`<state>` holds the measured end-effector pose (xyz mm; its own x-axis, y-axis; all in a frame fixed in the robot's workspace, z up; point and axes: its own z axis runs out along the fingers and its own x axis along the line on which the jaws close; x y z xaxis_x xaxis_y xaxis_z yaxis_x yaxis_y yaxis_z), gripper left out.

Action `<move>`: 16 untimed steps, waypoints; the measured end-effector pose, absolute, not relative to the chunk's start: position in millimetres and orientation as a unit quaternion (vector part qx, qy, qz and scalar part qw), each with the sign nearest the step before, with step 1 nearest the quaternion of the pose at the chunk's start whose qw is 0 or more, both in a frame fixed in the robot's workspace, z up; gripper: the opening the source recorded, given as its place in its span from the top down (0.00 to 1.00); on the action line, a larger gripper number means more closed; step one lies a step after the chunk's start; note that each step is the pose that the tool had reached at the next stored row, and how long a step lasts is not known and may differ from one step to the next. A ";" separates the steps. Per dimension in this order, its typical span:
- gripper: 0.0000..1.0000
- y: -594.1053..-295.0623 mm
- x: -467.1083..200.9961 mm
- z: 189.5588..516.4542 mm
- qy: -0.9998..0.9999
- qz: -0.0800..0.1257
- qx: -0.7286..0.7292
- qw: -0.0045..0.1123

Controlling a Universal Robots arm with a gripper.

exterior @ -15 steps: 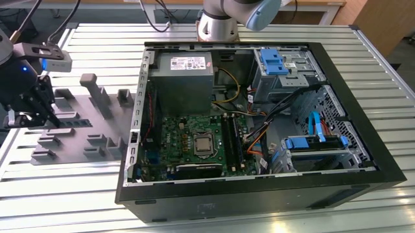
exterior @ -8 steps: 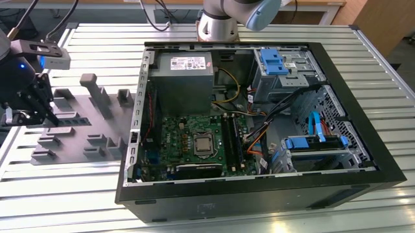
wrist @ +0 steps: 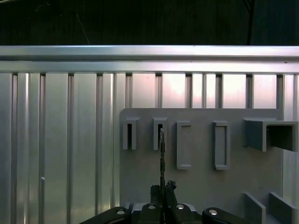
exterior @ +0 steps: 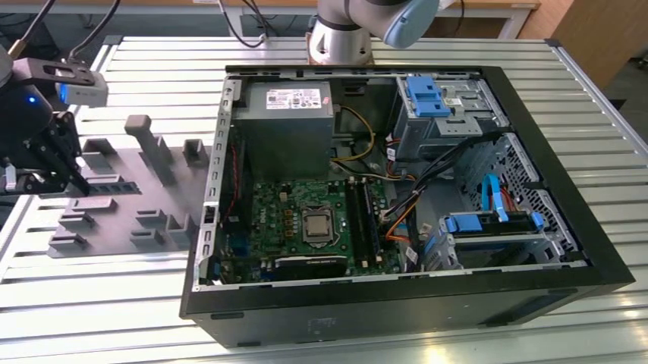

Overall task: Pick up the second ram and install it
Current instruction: 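Pick up the second ram and move it above second insertion slot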

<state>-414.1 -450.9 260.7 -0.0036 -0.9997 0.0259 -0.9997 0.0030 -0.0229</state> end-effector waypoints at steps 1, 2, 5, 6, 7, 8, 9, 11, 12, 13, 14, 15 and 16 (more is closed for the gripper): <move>0.86 -450.9 -414.1 261.3 -0.708 0.017 0.706 0.001; 0.86 -450.9 -414.1 261.9 -0.708 0.017 0.706 0.001; 0.86 -450.9 -414.1 263.6 -0.708 0.017 0.706 0.001; 0.86 -450.9 -414.1 264.2 -0.708 0.017 0.706 0.001; 0.86 -450.9 -414.1 264.8 -0.708 0.017 0.706 0.001; 0.86 -450.9 -414.1 265.3 -0.708 0.017 0.706 0.001; 0.86 -450.9 -414.1 265.9 -0.708 0.017 0.706 0.001; 0.86 -450.9 -414.1 267.1 -0.708 0.017 0.706 0.001; 0.86 -450.9 -414.1 267.6 -0.708 0.017 0.706 0.001; 0.86 -450.9 -414.1 268.1 -0.708 0.017 0.706 0.001; 0.86 -450.9 -414.1 268.7 -0.708 0.017 0.706 0.001; 0.86 -450.9 -414.1 269.2 -0.708 0.017 0.706 0.001; 0.86 -451.0 -414.1 269.7 -0.708 0.017 0.706 0.001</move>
